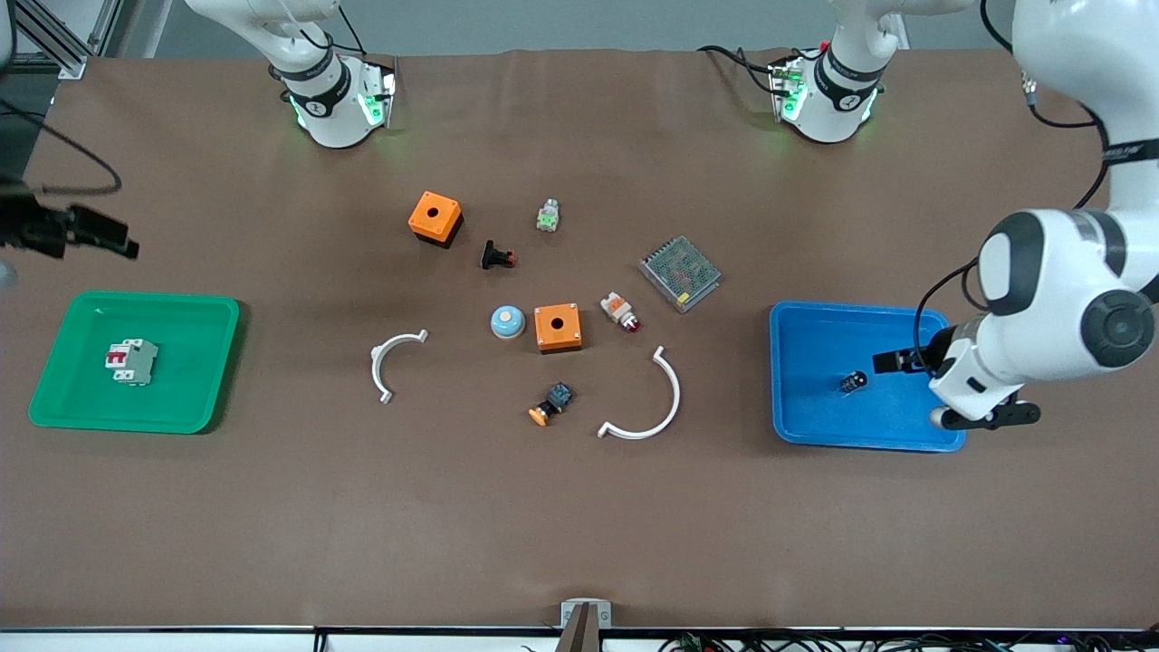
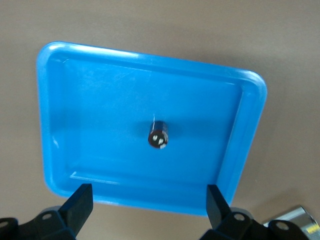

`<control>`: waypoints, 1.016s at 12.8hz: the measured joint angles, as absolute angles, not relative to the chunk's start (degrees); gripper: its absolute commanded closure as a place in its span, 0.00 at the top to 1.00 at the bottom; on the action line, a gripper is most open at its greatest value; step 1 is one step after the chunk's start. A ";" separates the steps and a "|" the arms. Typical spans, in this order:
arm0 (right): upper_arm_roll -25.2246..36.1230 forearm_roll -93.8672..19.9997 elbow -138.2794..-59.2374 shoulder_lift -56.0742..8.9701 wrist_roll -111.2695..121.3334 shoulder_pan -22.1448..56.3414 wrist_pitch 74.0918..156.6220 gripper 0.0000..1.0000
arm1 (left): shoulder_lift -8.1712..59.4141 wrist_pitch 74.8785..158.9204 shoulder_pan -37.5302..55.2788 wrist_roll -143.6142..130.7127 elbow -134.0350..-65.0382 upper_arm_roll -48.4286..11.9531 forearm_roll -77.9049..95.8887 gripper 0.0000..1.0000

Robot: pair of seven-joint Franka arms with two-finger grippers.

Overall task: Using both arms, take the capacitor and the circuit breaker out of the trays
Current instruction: 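Grasp the capacitor with the left gripper while the right gripper grasps the breaker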

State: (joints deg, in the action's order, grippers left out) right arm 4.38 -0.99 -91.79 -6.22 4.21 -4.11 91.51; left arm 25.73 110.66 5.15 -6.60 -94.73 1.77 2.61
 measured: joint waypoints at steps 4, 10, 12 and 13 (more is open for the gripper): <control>4.70 2.69 -92.54 -15.02 10.51 -11.09 103.25 1.00 | 30.02 118.39 6.01 -6.60 -97.34 1.73 2.61 1.00; 4.76 2.19 -102.24 -22.09 25.88 -20.28 123.02 1.00 | 30.48 129.60 6.11 -6.59 -105.72 1.71 2.61 1.00; 4.75 0.44 -104.17 -24.60 30.20 -22.49 128.56 1.00 | 30.50 130.65 6.11 -6.56 -106.96 1.70 2.61 0.98; 4.75 -0.64 -104.98 -25.93 31.85 -23.43 130.64 1.00 | 30.53 131.00 6.11 -6.54 -107.38 1.70 2.61 0.95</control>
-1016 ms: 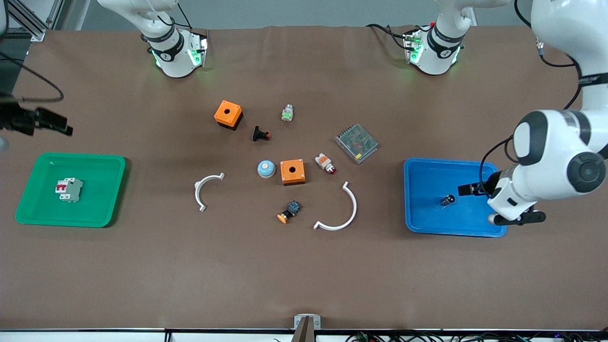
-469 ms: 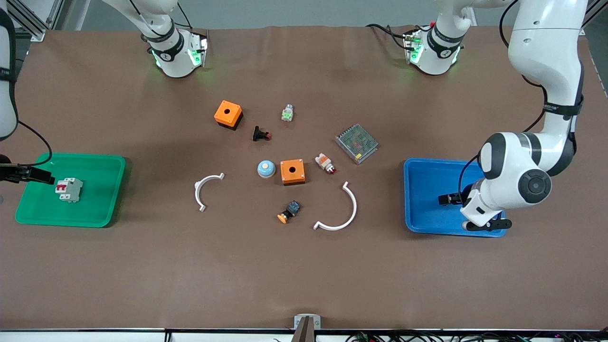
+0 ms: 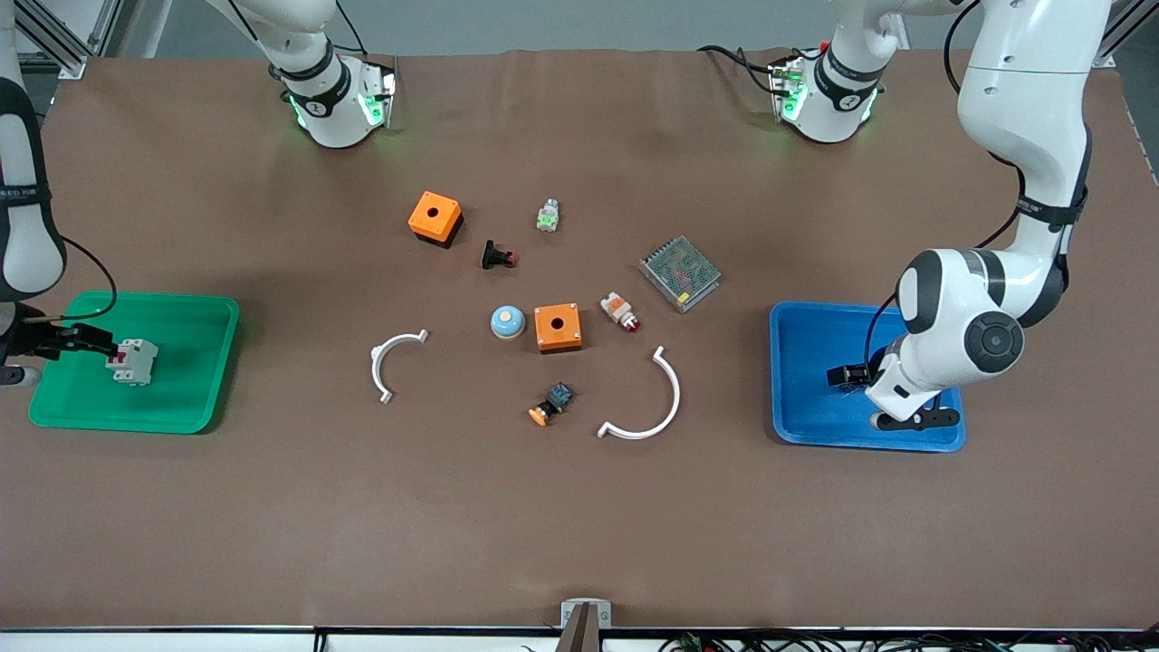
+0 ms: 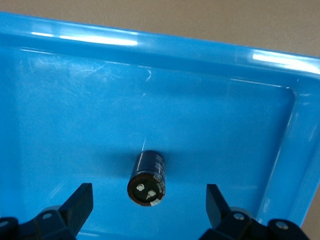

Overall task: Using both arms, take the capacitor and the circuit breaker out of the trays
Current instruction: 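Grasp the capacitor with the left gripper while the right gripper grasps the breaker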

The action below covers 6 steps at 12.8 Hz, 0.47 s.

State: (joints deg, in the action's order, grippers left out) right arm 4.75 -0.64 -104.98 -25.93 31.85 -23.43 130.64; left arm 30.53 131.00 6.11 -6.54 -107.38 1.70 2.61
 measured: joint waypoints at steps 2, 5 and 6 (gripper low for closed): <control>4.72 -2.47 -105.80 -28.08 34.32 -24.30 133.15 1.00 | 30.66 132.43 6.12 -6.52 -108.40 1.70 2.61 0.86; 4.55 -3.30 -106.01 -30.06 36.63 -24.33 136.25 1.00 | 31.32 133.51 6.12 -6.49 -109.29 1.70 2.61 0.67; 4.55 -3.33 -106.05 -30.82 37.07 -24.36 136.80 1.00 | 31.50 133.63 6.12 -6.47 -109.34 1.70 2.61 0.60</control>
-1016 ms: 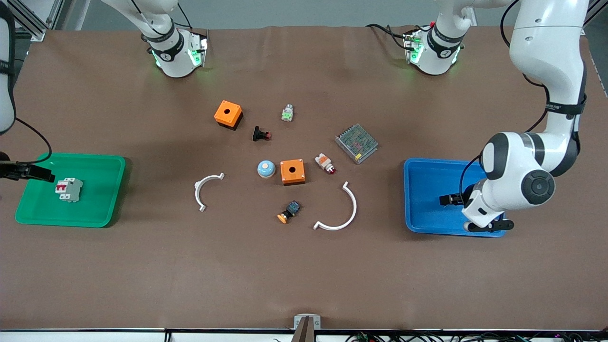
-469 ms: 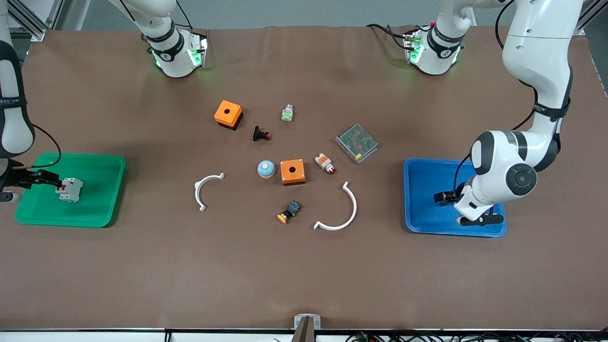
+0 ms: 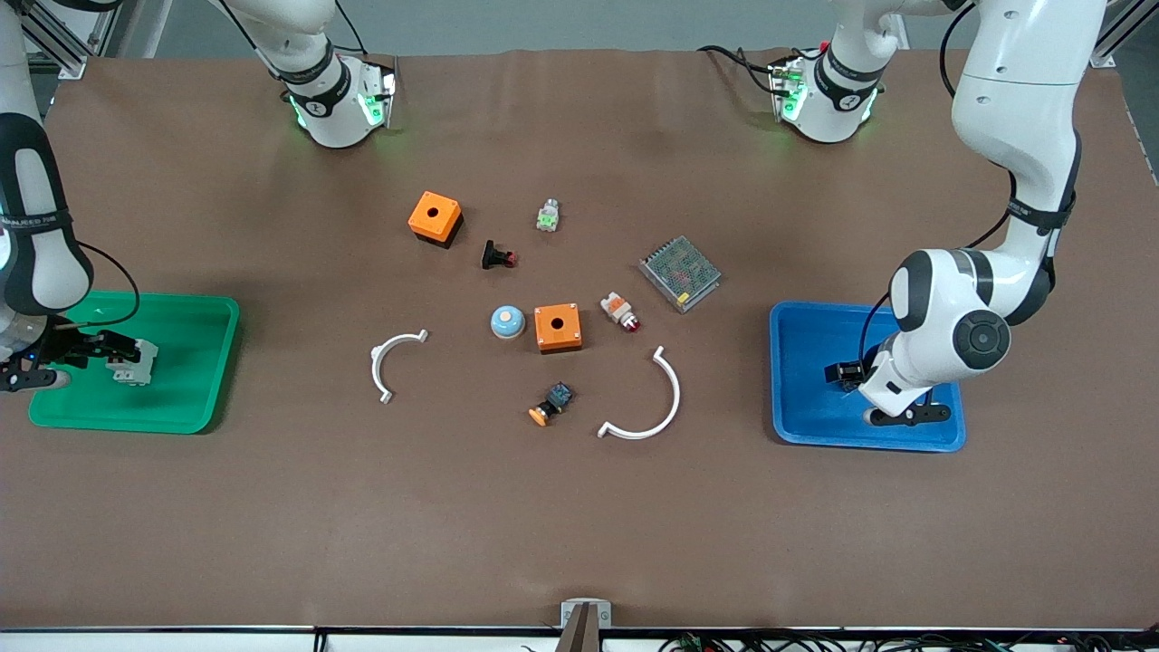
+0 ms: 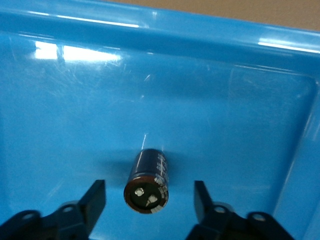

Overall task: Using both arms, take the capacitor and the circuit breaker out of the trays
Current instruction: 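Grasp the capacitor with the left gripper while the right gripper grasps the breaker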

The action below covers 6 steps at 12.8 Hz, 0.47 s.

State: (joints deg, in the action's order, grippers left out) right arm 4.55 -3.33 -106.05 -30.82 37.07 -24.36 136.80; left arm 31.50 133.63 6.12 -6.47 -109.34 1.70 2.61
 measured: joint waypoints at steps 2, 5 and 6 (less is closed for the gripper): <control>4.54 -3.82 -106.09 -32.26 37.55 -24.39 137.42 1.00 | 31.67 133.78 6.12 -6.47 -109.34 1.70 2.61 0.48; 4.54 -4.28 -106.08 -33.46 38.39 -24.41 137.58 0.65 | 31.67 134.78 6.12 -6.46 -109.32 1.70 2.61 0.36; 4.54 -4.29 -106.08 -33.61 38.76 -24.42 137.58 0.24 | 31.67 135.07 6.12 -6.45 -109.32 1.70 2.61 0.33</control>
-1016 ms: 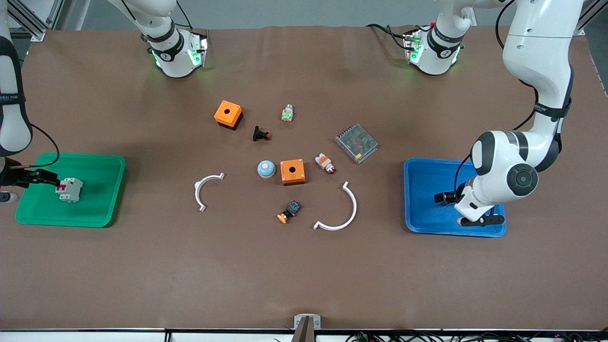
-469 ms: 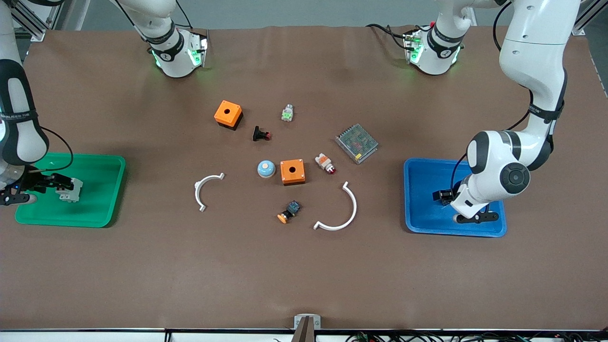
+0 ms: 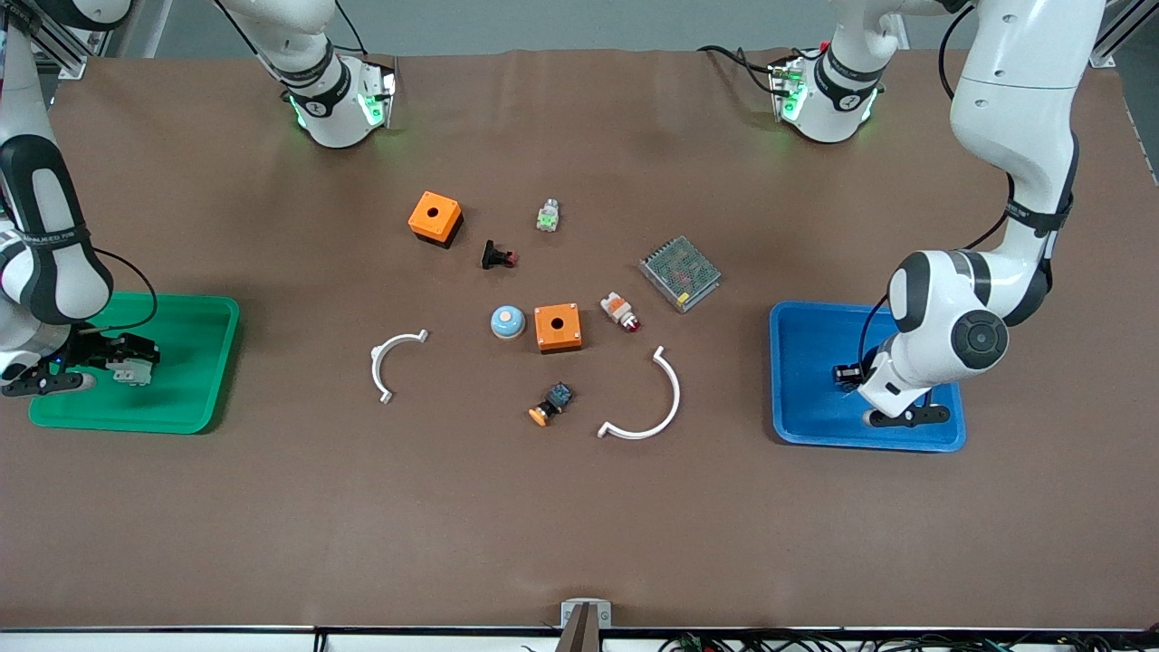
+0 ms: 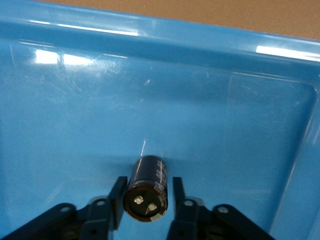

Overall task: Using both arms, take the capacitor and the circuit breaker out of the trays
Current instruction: 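Carry the capacitor and breaker with both grippers toward the table center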

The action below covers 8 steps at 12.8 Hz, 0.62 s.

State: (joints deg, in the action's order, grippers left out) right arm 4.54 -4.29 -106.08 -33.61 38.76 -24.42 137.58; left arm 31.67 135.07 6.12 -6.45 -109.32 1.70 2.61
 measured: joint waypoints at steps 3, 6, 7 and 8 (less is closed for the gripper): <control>4.55 -4.32 -106.04 -33.66 40.15 -24.49 137.55 0.00 | 31.68 135.67 6.13 -6.44 -109.25 1.70 2.61 0.24; 4.30 -4.32 -103.98 -33.56 40.57 -24.47 135.72 0.00 | 31.68 135.94 6.16 -6.45 -108.88 1.69 2.61 0.23; 4.06 -4.31 -101.35 -33.32 40.72 -24.24 131.97 0.00 | 31.65 135.94 6.43 -6.55 -108.34 1.64 2.61 0.23; 3.82 -4.31 -97.26 -32.91 40.77 -23.52 125.97 0.00 | 31.49 135.85 7.14 -7.14 -107.55 1.62 2.61 0.23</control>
State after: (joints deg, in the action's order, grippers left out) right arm 3.82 -4.31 -97.26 -32.91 40.77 -23.52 125.97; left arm 31.49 135.85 7.14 -7.14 -107.55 1.62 2.61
